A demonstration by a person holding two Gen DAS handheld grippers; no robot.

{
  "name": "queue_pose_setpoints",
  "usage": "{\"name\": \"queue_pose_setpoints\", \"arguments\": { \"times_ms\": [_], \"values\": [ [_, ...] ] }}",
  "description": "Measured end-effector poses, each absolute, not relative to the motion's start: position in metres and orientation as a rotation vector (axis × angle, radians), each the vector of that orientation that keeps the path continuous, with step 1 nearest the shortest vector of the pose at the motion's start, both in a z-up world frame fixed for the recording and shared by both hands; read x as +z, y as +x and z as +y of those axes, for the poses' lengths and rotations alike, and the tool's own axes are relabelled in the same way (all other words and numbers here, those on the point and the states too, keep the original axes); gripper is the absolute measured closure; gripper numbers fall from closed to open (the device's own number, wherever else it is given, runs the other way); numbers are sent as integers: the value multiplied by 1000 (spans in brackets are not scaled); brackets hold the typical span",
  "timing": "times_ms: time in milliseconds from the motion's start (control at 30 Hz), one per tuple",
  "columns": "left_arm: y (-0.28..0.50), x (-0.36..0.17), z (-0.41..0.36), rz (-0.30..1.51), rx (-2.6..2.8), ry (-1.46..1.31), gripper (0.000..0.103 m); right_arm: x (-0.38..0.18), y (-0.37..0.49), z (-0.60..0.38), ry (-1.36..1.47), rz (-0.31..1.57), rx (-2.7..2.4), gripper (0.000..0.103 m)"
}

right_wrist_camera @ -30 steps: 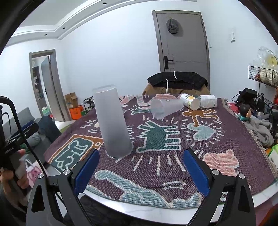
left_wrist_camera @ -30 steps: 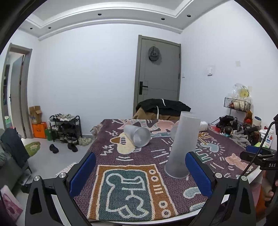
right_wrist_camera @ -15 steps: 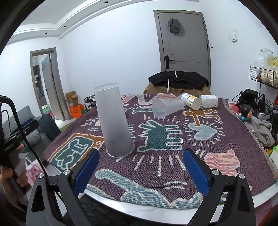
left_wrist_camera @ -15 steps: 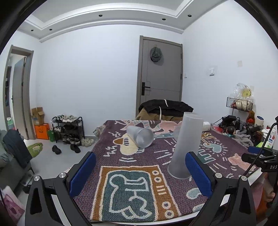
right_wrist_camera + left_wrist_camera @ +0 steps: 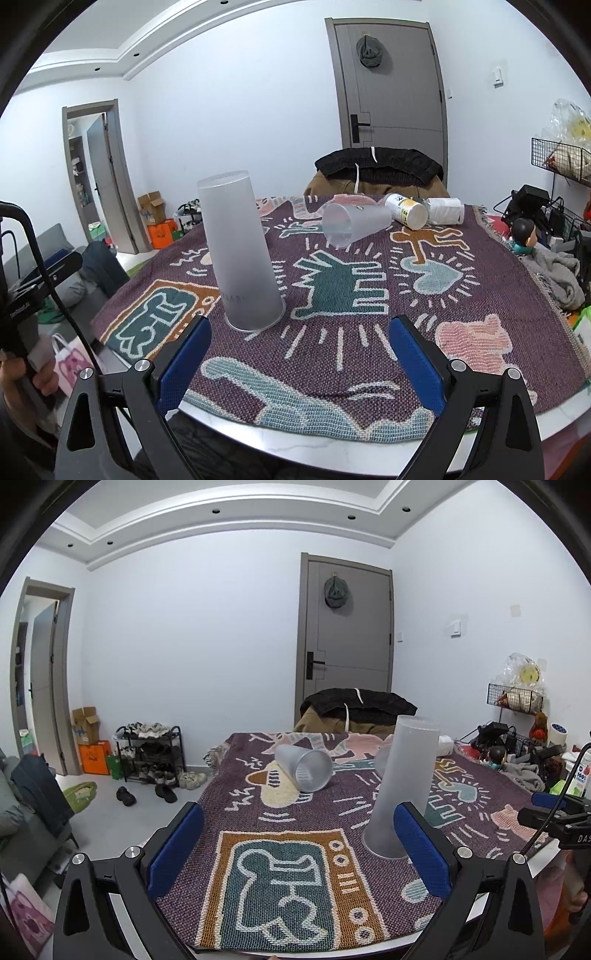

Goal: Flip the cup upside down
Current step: 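Open the left gripper and hold both tools still near the cup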

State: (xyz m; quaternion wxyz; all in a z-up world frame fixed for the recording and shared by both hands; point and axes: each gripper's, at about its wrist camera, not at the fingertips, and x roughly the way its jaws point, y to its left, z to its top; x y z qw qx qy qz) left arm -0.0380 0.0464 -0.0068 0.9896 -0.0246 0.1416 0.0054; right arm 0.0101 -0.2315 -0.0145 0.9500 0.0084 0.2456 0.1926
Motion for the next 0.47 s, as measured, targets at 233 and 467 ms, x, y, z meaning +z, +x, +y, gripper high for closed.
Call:
{"name": "queue_pose_setpoints", "arguments": {
  "times_ms": [233, 467],
  "values": [
    [-37, -8, 48, 286, 16, -54, 0, -16, 10, -231, 17, 506, 391, 6],
    [-36, -9, 48, 295, 22, -54, 0, -19, 11, -229, 14, 513, 394, 6]
  ]
}}
